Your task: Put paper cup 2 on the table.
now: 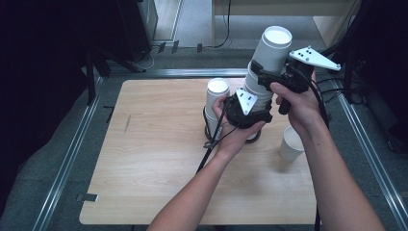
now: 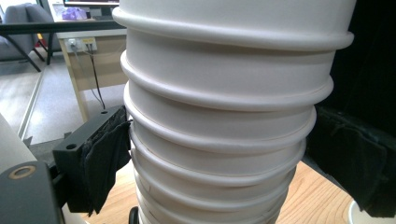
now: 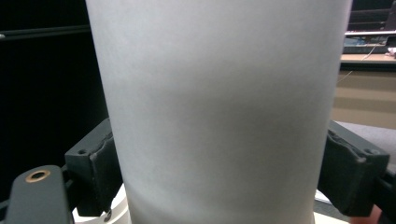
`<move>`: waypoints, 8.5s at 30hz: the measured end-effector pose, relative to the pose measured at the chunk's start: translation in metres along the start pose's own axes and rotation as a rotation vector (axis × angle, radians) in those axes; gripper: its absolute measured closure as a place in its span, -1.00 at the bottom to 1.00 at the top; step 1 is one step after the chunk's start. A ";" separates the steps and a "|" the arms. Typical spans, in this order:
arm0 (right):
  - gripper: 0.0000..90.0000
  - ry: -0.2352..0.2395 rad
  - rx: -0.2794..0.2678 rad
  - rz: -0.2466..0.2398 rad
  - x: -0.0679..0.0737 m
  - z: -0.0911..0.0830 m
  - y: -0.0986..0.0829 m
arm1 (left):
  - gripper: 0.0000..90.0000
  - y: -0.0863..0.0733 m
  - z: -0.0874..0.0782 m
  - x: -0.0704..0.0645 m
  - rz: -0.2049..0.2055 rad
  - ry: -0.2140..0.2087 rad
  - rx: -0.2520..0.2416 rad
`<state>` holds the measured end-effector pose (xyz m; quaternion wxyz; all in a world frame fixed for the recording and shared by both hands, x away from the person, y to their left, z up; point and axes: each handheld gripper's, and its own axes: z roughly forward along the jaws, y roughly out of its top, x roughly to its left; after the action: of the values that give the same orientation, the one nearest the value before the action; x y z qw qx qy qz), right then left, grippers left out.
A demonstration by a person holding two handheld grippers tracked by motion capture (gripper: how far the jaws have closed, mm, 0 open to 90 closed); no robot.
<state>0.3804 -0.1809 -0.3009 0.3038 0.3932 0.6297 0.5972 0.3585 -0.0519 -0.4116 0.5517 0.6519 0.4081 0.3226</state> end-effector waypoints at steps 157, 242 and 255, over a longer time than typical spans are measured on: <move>-0.69 -0.313 0.078 -1.039 0.091 -0.099 -0.188 | -1.00 -0.054 -0.180 0.056 -0.085 -0.284 0.108; -0.70 -0.250 -0.018 -1.351 0.133 -0.096 -0.212 | -0.92 -0.060 -0.174 0.041 -0.093 -0.410 0.157; -0.70 -0.252 -0.033 -1.377 0.137 -0.096 -0.213 | -0.86 -0.061 -0.172 0.040 -0.097 -0.420 0.180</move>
<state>0.2008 -0.1084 -0.4905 0.6895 -0.0336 0.6866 0.2283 0.2165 0.0651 -0.4418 0.5789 0.7311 0.3422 0.1151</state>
